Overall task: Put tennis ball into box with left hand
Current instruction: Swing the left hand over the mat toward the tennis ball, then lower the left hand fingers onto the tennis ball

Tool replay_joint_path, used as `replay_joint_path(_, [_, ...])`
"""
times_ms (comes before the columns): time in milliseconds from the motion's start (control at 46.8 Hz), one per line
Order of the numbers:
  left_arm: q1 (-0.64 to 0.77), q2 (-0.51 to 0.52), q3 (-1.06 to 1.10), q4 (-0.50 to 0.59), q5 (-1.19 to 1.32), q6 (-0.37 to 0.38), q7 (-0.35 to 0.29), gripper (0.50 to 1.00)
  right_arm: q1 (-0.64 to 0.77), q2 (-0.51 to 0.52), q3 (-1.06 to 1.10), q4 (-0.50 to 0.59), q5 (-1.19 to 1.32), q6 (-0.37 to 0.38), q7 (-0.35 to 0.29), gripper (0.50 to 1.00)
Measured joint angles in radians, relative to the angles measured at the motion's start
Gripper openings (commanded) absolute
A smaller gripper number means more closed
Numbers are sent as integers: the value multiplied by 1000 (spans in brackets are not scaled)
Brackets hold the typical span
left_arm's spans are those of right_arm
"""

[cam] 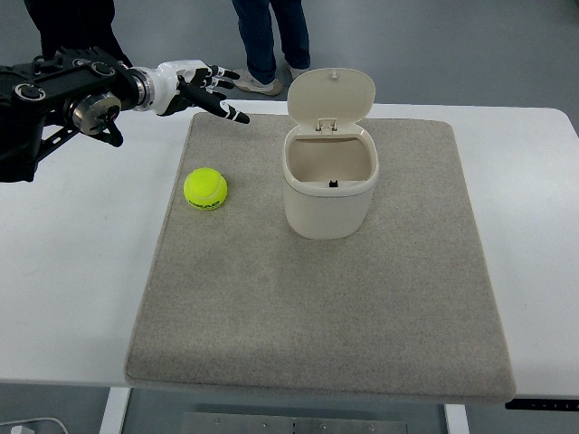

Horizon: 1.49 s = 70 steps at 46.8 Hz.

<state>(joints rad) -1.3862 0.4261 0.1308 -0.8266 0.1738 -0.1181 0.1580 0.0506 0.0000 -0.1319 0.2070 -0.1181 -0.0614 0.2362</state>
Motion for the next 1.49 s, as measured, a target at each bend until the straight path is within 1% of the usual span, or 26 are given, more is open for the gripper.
replay_joint_path(107, [-3, 18, 28, -60, 33, 37, 2, 990, 0, 0, 0, 0, 0, 0, 0, 938])
replay_joint_path(192, [-5, 26, 50, -103, 39, 53, 2, 990, 0, 0, 0, 0, 0, 0, 0, 938])
replay_joint_path(448, [13, 50, 55, -197, 39, 116, 2, 990, 0, 0, 0, 0, 0, 0, 0, 938])
replay_joint_path(662, [3, 88, 122, -297, 39, 204, 2, 988, 0, 0, 0, 0, 0, 0, 0, 938])
replay_joint_path(854, [-2, 116, 164, -345, 39, 261, 60, 990, 0, 0, 0, 0, 0, 0, 0, 938])
replay_joint_path(982, [-6, 133, 168, -377, 39, 278, 74, 990, 0, 0, 0, 0, 0, 0, 0, 938])
replay_joint_path(1367, [-77, 188, 193, -522, 39, 343, 127, 990, 0, 0, 0, 0, 0, 0, 0, 938])
replay_joint_path(1495, [-90, 195, 223, -544, 38, 359, 130, 988, 0, 0, 0, 0, 0, 0, 0, 938])
